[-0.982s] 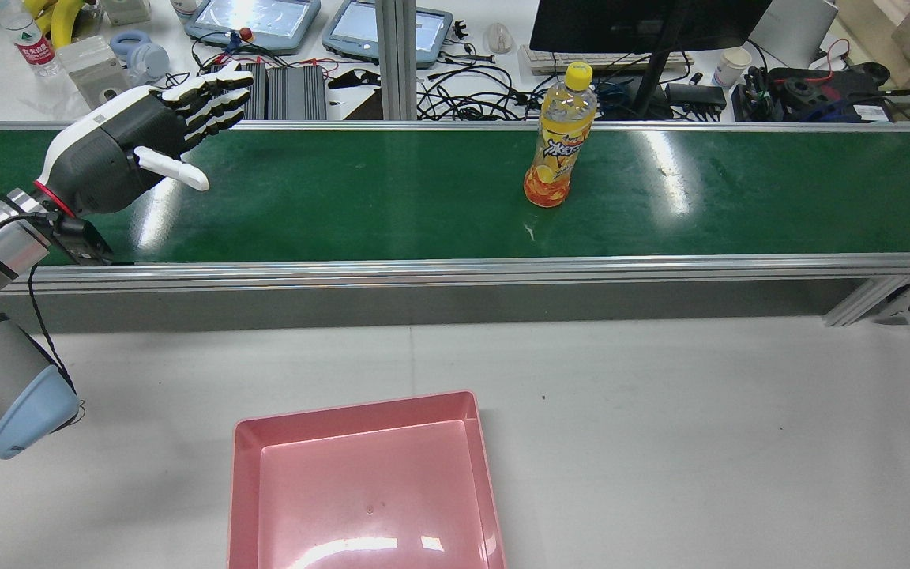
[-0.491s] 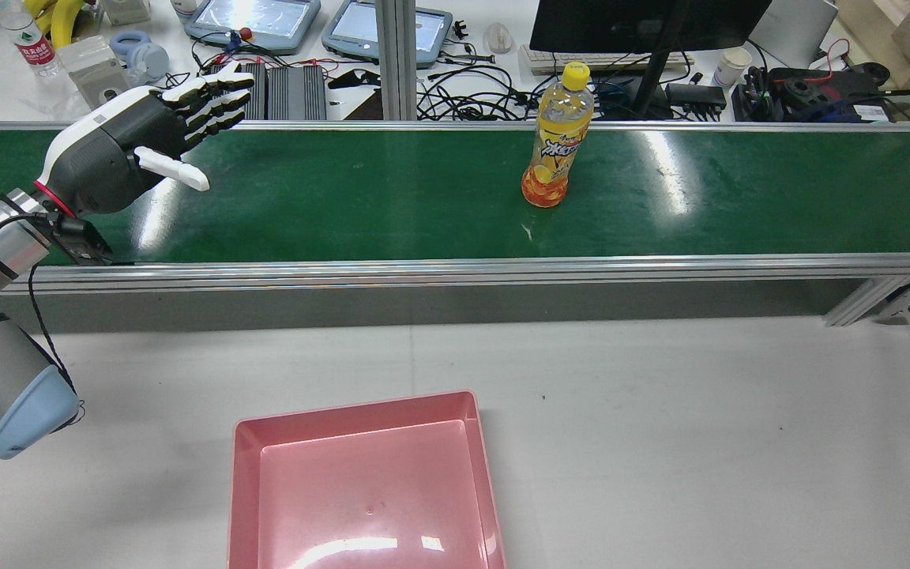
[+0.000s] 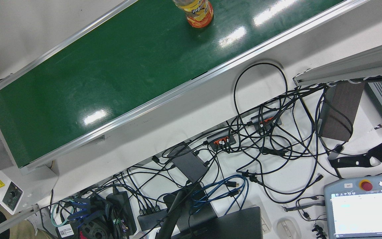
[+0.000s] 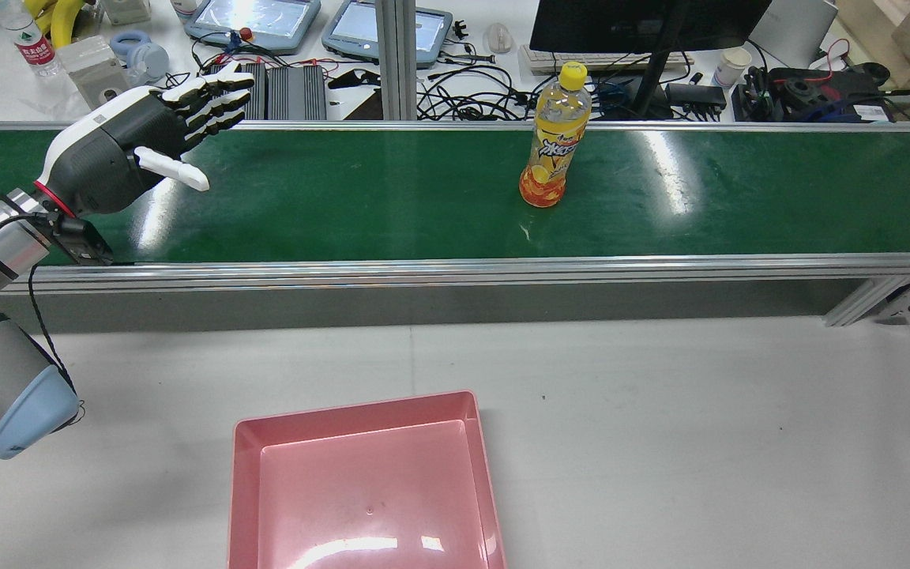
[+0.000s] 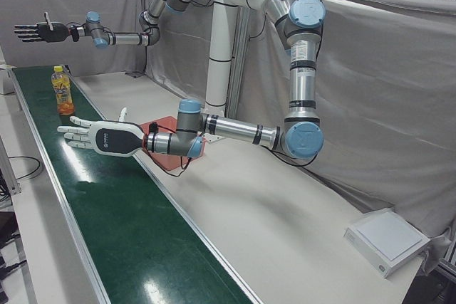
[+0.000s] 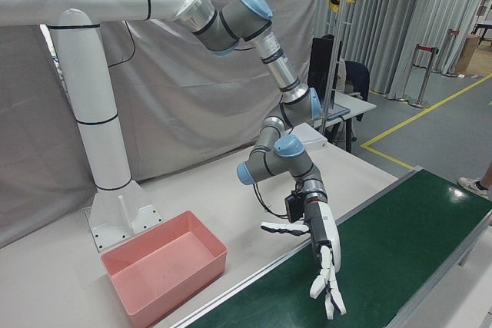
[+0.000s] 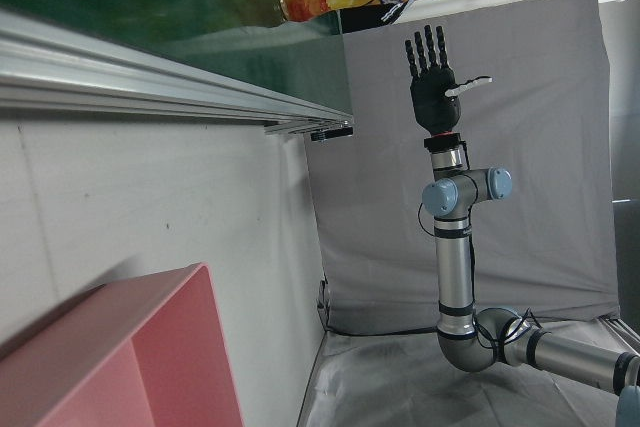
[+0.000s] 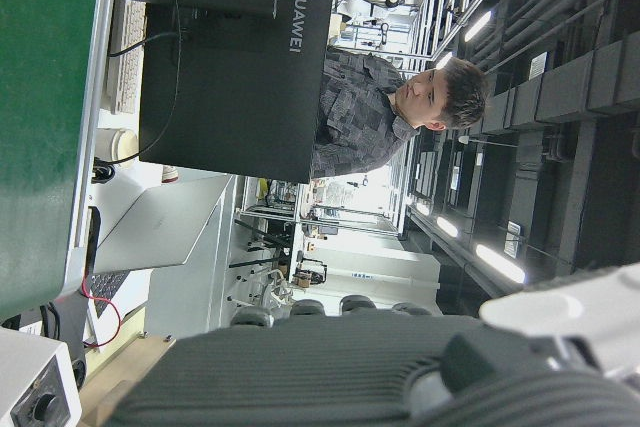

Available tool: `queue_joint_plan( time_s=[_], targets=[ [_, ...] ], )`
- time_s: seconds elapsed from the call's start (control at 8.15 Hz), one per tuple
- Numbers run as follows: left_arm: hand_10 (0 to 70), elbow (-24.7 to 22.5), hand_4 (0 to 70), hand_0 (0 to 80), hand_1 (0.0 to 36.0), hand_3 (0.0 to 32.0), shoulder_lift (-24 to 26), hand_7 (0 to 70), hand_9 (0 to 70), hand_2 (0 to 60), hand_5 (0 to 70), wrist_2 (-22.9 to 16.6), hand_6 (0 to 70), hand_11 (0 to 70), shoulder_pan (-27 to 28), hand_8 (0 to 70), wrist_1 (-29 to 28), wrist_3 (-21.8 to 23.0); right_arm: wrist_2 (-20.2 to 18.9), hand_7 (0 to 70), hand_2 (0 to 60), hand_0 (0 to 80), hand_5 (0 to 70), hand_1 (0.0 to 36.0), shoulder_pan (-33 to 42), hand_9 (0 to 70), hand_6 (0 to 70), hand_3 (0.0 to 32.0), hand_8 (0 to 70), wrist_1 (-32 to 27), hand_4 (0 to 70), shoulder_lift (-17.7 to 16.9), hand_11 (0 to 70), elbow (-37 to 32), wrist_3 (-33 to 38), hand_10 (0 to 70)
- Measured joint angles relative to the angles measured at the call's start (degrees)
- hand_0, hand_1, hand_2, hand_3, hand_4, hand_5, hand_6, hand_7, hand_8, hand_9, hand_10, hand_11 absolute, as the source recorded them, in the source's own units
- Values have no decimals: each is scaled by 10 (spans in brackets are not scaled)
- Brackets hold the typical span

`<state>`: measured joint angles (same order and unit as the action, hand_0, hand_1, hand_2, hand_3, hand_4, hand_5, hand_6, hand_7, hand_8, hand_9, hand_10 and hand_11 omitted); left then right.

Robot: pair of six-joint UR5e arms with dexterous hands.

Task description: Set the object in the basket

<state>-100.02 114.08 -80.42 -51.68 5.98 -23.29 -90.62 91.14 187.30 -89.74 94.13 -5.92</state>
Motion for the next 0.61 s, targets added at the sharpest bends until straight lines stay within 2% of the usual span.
queue_joint_plan(
  time_s=[0.61],
  targets=[
    [53,0,129,518,121,16,0,0,77,0,171,0,11,92,0,75,0,0,0,0,0,0,0,0,0,0,0,0,0,0,0,0,0,0,0,0]
  ],
)
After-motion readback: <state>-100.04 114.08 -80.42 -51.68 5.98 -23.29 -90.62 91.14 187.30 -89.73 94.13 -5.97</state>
